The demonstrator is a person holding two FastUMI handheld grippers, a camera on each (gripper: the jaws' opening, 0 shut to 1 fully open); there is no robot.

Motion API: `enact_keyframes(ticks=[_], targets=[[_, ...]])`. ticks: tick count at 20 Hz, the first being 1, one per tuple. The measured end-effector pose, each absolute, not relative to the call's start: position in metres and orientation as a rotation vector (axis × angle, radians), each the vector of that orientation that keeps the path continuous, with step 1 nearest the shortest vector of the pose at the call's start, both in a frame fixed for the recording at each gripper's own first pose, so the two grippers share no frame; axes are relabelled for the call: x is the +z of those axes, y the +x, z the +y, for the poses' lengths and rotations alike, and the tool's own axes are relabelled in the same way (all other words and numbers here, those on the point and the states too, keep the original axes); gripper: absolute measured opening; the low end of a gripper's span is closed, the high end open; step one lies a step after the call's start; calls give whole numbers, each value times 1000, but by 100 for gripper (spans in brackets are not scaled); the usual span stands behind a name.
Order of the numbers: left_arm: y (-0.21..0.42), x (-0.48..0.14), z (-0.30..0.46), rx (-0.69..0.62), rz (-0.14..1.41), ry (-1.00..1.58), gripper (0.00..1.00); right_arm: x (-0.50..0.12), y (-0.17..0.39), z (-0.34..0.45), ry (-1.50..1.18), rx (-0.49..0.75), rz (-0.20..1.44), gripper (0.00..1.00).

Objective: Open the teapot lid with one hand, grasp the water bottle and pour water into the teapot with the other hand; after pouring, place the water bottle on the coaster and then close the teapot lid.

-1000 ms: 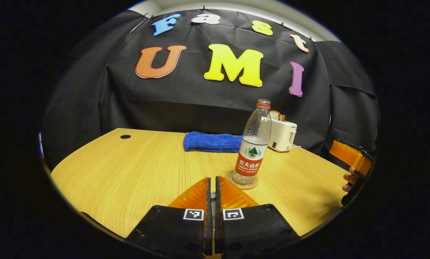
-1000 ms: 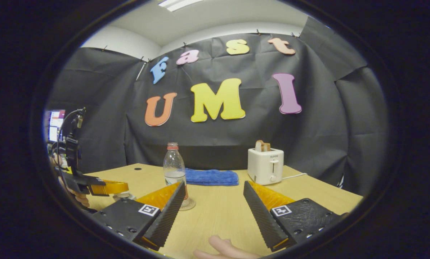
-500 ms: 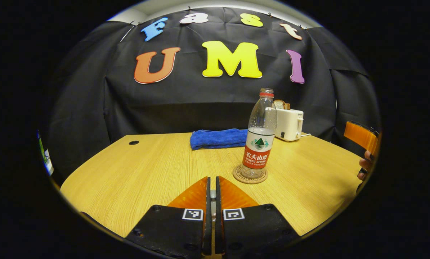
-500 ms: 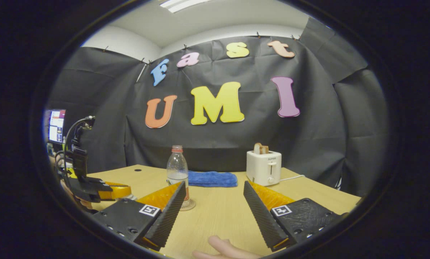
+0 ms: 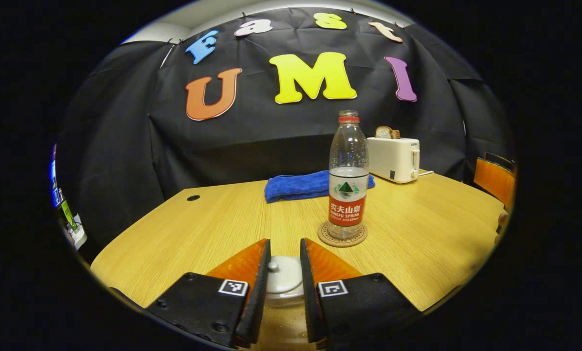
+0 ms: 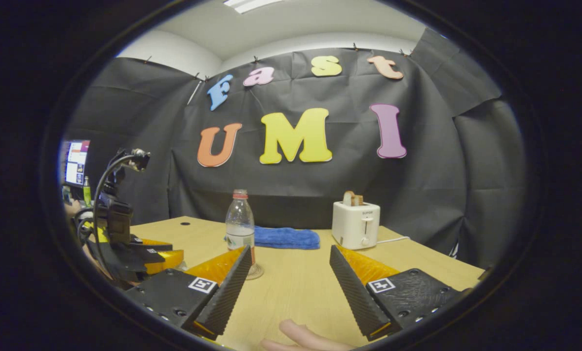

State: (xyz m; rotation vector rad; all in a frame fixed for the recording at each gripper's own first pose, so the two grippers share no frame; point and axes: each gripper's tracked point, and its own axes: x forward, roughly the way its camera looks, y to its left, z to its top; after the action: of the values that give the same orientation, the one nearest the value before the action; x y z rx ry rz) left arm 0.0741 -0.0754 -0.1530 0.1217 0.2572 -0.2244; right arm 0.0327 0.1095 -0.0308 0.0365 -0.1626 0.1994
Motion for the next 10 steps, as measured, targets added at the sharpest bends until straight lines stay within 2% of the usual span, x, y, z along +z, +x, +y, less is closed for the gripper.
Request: enact_keyframes(ticks=[4,10], targets=[[67,-150,-82,-247,284,70,64,-24,26,112,19,206,-182,96],[55,-118,-75,-236,256,35,77,-18,19,112,-31,169,-184,97]])
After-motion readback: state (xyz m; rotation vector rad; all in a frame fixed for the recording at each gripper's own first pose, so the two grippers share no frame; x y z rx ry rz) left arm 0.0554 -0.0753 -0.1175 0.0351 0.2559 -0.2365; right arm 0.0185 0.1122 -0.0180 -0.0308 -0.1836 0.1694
